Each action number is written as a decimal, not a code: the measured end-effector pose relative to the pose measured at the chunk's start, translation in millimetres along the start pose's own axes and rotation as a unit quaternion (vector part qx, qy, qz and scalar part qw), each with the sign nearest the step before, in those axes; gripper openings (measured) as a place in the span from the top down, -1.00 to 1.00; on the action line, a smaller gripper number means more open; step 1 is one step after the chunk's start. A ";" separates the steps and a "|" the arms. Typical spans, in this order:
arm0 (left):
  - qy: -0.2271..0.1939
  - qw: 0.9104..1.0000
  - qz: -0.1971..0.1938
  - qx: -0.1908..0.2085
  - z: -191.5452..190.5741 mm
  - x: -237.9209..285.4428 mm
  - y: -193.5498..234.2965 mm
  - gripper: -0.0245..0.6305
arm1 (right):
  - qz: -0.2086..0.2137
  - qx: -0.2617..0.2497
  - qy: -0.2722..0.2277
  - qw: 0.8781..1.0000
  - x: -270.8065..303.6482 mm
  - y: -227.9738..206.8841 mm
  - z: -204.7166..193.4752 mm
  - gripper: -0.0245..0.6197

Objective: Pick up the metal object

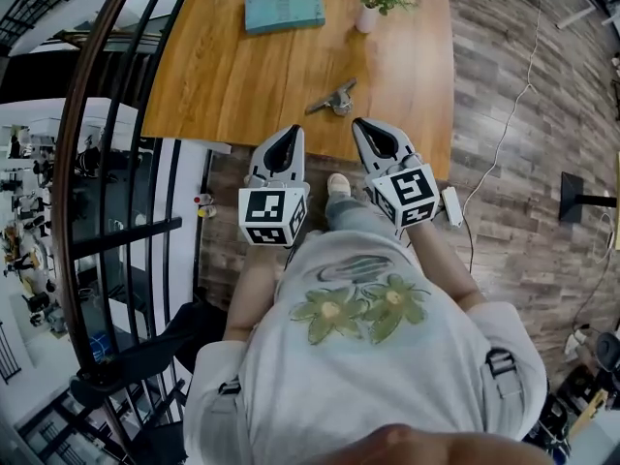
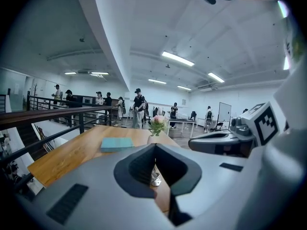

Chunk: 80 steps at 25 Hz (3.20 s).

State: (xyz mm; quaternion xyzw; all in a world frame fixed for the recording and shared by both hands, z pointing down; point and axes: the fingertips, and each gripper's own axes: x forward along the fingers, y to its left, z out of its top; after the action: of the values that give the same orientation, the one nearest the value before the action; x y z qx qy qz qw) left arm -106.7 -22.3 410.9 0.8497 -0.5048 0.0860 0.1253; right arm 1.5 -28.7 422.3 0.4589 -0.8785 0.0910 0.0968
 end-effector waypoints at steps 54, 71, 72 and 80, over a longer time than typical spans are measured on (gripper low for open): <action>0.094 0.993 0.063 -0.040 -59.4 131.4 78.2 0.88 | 0.065 0.045 0.261 0.962 143.2 -64.5 -158.3 0.08; 0.116 0.989 0.070 -0.057 -79.2 132.7 92.1 0.88 | 0.048 0.018 0.338 0.940 159.5 -59.4 -212.2 0.05; 0.117 0.989 0.070 -0.058 -80.2 132.8 92.2 0.88 | 0.046 0.017 0.341 0.939 160.2 -59.8 -213.0 0.05; 0.119 0.989 0.067 -0.062 -84.7 134.6 89.8 0.88 | 0.042 0.014 0.346 0.937 165.8 -64.0 -222.7 0.06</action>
State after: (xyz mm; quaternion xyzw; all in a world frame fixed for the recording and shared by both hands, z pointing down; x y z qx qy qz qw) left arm -123.4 -150.6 539.7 0.7885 -0.5461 0.1635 0.2307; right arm -19.4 -140.1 683.7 0.3626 -0.8078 0.2609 0.3845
